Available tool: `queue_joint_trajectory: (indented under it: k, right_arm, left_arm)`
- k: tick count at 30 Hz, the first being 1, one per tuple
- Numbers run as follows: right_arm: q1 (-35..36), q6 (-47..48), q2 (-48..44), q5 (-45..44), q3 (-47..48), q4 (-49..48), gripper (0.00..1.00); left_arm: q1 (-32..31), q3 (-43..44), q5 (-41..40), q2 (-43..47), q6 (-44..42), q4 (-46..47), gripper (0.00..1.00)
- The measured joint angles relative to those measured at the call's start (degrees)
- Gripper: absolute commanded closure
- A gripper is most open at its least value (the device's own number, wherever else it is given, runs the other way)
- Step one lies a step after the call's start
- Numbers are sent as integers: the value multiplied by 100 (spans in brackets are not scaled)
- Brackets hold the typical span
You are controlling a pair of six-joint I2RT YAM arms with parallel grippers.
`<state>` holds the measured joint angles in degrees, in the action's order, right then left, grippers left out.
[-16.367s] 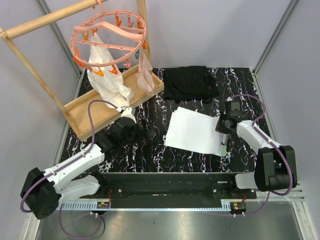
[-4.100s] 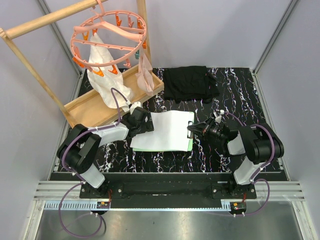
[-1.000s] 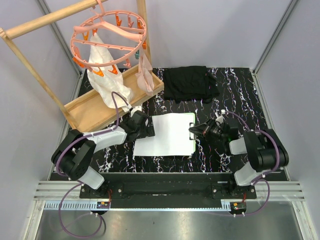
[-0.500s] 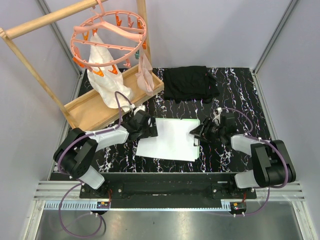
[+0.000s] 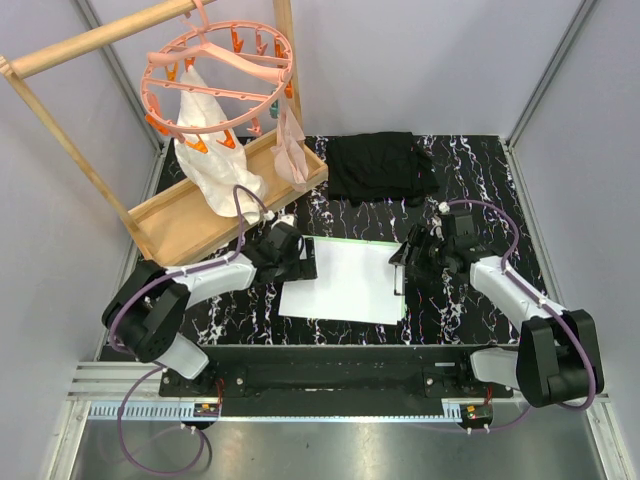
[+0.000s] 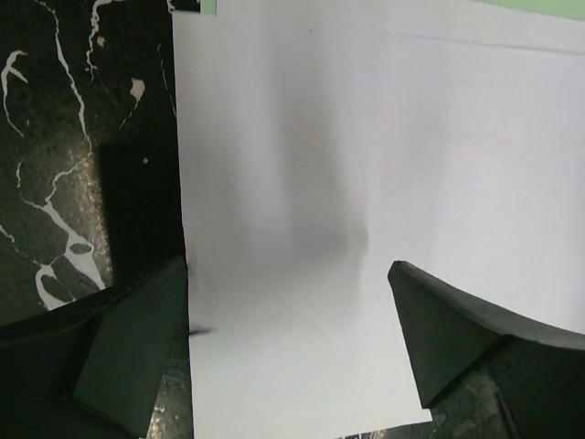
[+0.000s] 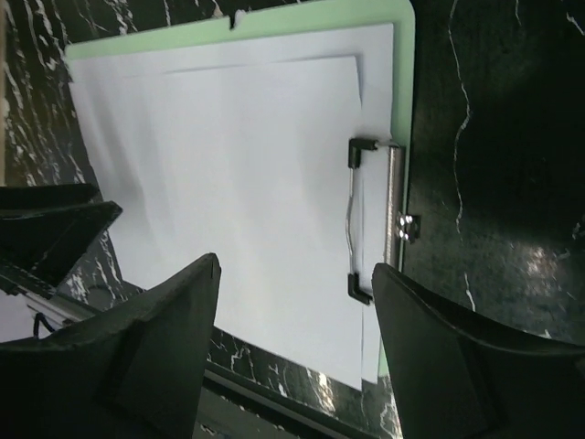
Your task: Put the files into the folder
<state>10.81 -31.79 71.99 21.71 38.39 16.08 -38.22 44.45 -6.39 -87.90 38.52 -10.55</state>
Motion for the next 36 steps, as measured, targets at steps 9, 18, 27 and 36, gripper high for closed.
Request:
queue_joint_trajectory:
  k: [9, 18, 27, 36]
  right_arm:
    - [839, 188, -76, -1200, 433, 1071, 21]
    - [1209, 87, -181, -1613, 435, 1331, 9]
    - [1213, 131, -3073, -2192, 756, 1593, 0]
    - [1213, 297, -5239, -3467, 1991, 1639, 0]
  left_arm:
    - [-131, -2, -581, 1019, -409, -879, 1]
    - [-131, 11, -94, 1646, -400, -1034, 1]
    - [-133, 192, 203, 3687, -411, -671, 1]
    - [-131, 1010, -210, 5823, -772, 39, 1]
